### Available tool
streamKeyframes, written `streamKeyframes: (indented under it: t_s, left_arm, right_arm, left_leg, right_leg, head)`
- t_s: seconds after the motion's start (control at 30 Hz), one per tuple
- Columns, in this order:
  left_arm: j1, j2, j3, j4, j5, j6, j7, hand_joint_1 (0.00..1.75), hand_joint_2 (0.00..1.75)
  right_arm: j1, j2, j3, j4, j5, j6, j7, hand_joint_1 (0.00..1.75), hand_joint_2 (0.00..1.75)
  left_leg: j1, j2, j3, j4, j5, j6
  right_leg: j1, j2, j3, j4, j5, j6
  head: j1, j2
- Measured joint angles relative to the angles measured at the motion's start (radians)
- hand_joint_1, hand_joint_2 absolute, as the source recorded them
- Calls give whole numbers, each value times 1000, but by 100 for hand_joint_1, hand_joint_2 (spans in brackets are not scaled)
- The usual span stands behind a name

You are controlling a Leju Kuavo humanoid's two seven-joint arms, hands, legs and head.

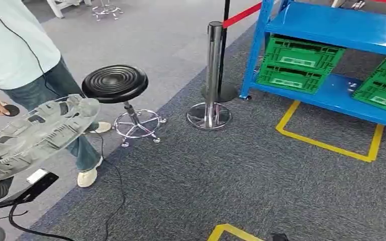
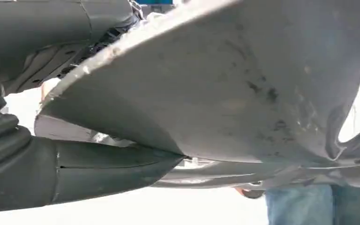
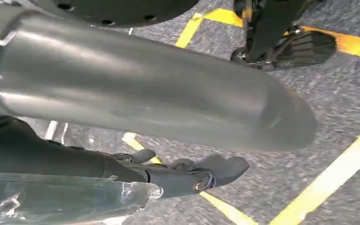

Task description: Take the parts from the cabinet and place them on the table.

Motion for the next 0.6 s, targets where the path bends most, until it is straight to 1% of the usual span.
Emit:
streamKeyframes:
  t_s: [0.03,0.07,0.1,0.13,0.17,0.2,0.23,0.27,0.3,0.33,0.37,0.4,0.43,0.47,0.5,0.53,0.57,0.6]
  left_arm:
    - [-1,-1,1,0,0,-1,0,175,175]
    - [0,-2,2,0,0,-2,0,175,175]
    - [1,-2,6,0,0,-3,0,175,175]
    - [1,-1,8,0,0,-3,0,175,175]
    - [1,-1,10,0,2,-3,0,175,175]
    - [1,-1,18,0,8,-3,-1,175,175]
    - [0,1,25,-1,15,-2,-3,175,175]
    - [-5,2,29,-1,22,-2,-6,175,175]
    - [-8,2,31,-2,28,-1,-8,175,175]
    - [-8,3,34,-2,32,0,-11,175,175]
    - [-7,4,38,-2,34,0,-11,175,175]
    - [-6,5,46,-3,40,0,-13,175,175]
    - [-5,5,50,-5,43,1,-14,175,175]
    - [-7,7,53,-8,46,2,-14,175,175]
    - [-11,8,54,-8,50,2,-14,175,175]
    - [-14,8,56,-9,55,2,-14,175,175]
    - [-14,9,58,-10,56,2,-14,175,175]
    - [-14,10,60,-10,57,2,-14,175,175]
  right_arm:
    - [2,0,0,0,1,0,0,0,0]
    - [4,0,0,0,2,0,1,0,0]
    - [5,0,0,0,2,0,2,0,0]
    - [4,0,0,0,2,0,2,0,0]
    - [3,1,0,0,4,0,2,0,0]
    - [2,2,2,0,6,0,2,0,0]
    - [1,3,3,0,7,0,2,0,0]
    - [1,3,5,0,7,0,2,0,0]
    - [0,3,5,0,8,0,2,0,0]
    - [0,3,5,0,8,0,2,0,0]
    - [-1,3,5,0,8,0,2,0,0]
    - [-2,3,6,0,8,0,0,0,0]
    - [-3,3,6,0,9,1,0,0,0]
    - [-3,3,6,0,10,1,-3,0,0]
    - [-3,3,7,0,9,3,-3,0,0]
    - [-2,3,7,0,9,5,-3,0,0]
    - [0,3,7,0,9,5,-3,0,0]
    - [1,3,7,0,9,5,-3,0,0]
  left_leg:
    - [2,8,-45,89,-39,-3]
    - [4,9,-82,164,-63,-6]
    - [5,9,-97,191,-61,-7]
    - [6,10,-85,168,-37,-8]
    - [7,13,-55,108,0,-8]
    - [8,26,-5,16,42,-7]
    - [7,57,46,-70,71,-7]
    - [-1,91,71,-121,61,-8]
    - [1,72,69,-121,65,6]
    - [0,63,68,-121,63,13]
    - [-4,52,67,-121,62,19]
    - [-4,40,68,-123,65,27]
    - [3,31,72,-128,69,35]
    - [3,25,73,-128,68,40]
    - [3,19,72,-128,69,45]
    - [1,8,72,-128,68,48]
    - [-1,-2,72,-128,66,50]
    - [-4,-13,74,-127,65,52]
  right_leg:
    - [1,-14,0,0,-1,-2]
    - [2,-26,0,0,-2,-3]
    - [1,-38,0,0,-4,-3]
    - [1,-49,1,0,-5,-1]
    - [1,-59,3,0,-6,1]
    - [1,-68,5,0,-8,3]
    - [0,-76,9,0,-10,7]
    - [12,-83,10,3,-16,16]
    - [12,-90,10,2,-20,22]
    - [11,-99,10,-3,-21,27]
    - [9,-108,22,-9,-21,33]
    - [9,-119,30,-11,-21,40]
    - [3,-105,21,-3,-29,47]
    - [4,-67,9,31,-55,50]
    - [4,-40,-26,105,-93,49]
    - [5,-27,-76,203,-135,49]
    - [6,-23,-117,280,-162,49]
    - [6,-22,-146,324,-168,47]
  head:
    - [1,0]
    - [0,0]
    - [0,0]
    - [0,0]
    - [0,0]
    - [0,0]
    - [0,0]
    - [-2,0]
    - [1,0]
    - [3,0]
    - [2,0]
    - [2,0]
    - [2,0]
    - [7,0]
    - [9,0]
    - [10,0]
    - [10,0]
    - [9,0]
